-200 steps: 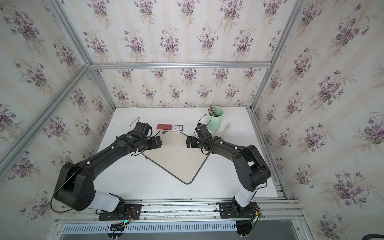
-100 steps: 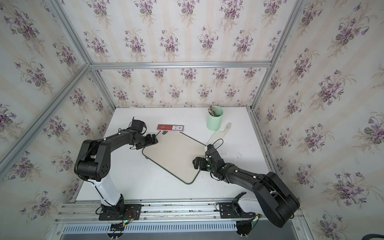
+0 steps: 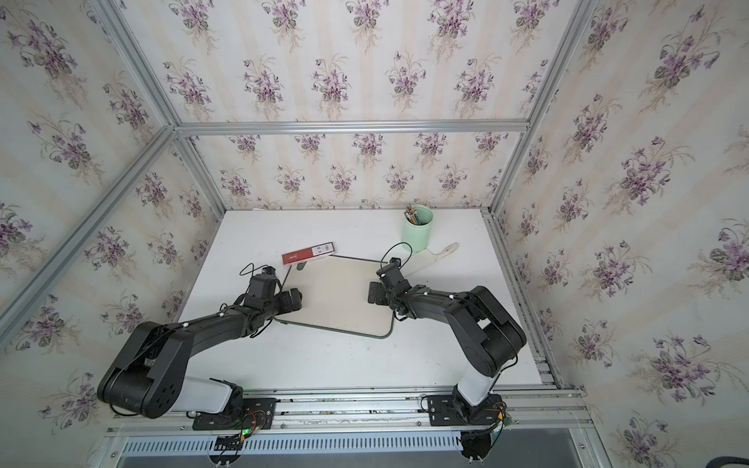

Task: Align the knife with the edge of the cutting board
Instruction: Adjust the work surface at the center of the board, then move the distractor to the center of the board.

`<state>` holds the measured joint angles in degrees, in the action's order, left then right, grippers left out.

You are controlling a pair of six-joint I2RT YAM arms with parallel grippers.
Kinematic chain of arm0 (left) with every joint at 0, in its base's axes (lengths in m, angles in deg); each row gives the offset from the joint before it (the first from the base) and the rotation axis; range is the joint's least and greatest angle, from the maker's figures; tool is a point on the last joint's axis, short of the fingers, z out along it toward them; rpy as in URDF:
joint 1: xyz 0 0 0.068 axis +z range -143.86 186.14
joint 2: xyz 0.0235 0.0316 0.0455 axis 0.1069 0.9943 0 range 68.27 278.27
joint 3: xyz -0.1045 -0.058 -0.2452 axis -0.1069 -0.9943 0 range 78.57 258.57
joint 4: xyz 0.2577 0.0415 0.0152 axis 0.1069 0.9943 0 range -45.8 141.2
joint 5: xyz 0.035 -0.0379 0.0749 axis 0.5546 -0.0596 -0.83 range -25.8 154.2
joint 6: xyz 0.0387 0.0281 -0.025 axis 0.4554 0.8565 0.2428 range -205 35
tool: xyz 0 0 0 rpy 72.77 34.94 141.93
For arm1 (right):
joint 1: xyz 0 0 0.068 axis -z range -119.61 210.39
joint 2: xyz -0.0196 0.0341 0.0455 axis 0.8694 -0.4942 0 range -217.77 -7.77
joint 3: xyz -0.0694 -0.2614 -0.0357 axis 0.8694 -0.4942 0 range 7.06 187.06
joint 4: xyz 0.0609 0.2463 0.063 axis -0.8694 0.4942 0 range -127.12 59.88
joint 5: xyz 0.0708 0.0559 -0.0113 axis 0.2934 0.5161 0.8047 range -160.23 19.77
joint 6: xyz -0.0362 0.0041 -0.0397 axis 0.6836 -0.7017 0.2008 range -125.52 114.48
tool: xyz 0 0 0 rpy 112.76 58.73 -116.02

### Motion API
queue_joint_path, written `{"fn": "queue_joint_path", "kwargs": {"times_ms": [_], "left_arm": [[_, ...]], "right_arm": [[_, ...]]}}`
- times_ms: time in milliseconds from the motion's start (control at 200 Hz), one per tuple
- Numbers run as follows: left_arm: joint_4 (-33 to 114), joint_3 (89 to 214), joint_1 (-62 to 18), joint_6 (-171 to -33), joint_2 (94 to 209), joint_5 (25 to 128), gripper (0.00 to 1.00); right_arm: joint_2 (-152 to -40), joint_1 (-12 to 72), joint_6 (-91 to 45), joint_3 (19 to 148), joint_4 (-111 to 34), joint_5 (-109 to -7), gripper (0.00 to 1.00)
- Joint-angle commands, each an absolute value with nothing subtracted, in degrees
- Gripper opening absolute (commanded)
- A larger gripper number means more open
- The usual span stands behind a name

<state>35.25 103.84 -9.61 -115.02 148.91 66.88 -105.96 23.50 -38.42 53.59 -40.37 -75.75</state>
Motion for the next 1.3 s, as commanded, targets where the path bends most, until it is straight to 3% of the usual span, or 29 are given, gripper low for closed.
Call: {"fn": "queue_joint_path", "kwargs": {"times_ms": [0,550,644,729,929,1179,1294], "left_arm": [[51.4,100.3,-12.2,-125.0,145.9,88.1,0.99],[73.0,117.4,-12.1,-119.3,141.2,72.2,0.99],[73.7,120.2,-12.1,-117.7,141.6,73.0,0.99],[69.0,121.3,-12.1,-115.5,142.5,79.9,0.99],[65.3,130.9,-13.1,-112.3,156.4,87.4,1.00],[66.8,146.5,-13.0,-111.1,174.9,83.7,1.00],[67.2,150.5,-12.8,-111.3,178.1,79.6,0.99]], "right_arm": [[-107.3,22.6,-39.8,53.5,-37.4,-57.3,0.98],[-98.3,32.9,-34.1,54.9,-30.6,-62.6,1.00],[-98.2,35.8,-33.5,55.4,-30.9,-62.4,1.00],[-98.7,38.3,-33.3,56.4,-30.9,-61.2,1.00],[-98.5,39.8,-32.7,56.9,-31.7,-60.2,1.00],[-98.2,40.0,-32.7,53.8,-34.3,-59.1,1.00],[-98.3,40.0,-32.7,53.1,-35.2,-58.5,1.00]]}}
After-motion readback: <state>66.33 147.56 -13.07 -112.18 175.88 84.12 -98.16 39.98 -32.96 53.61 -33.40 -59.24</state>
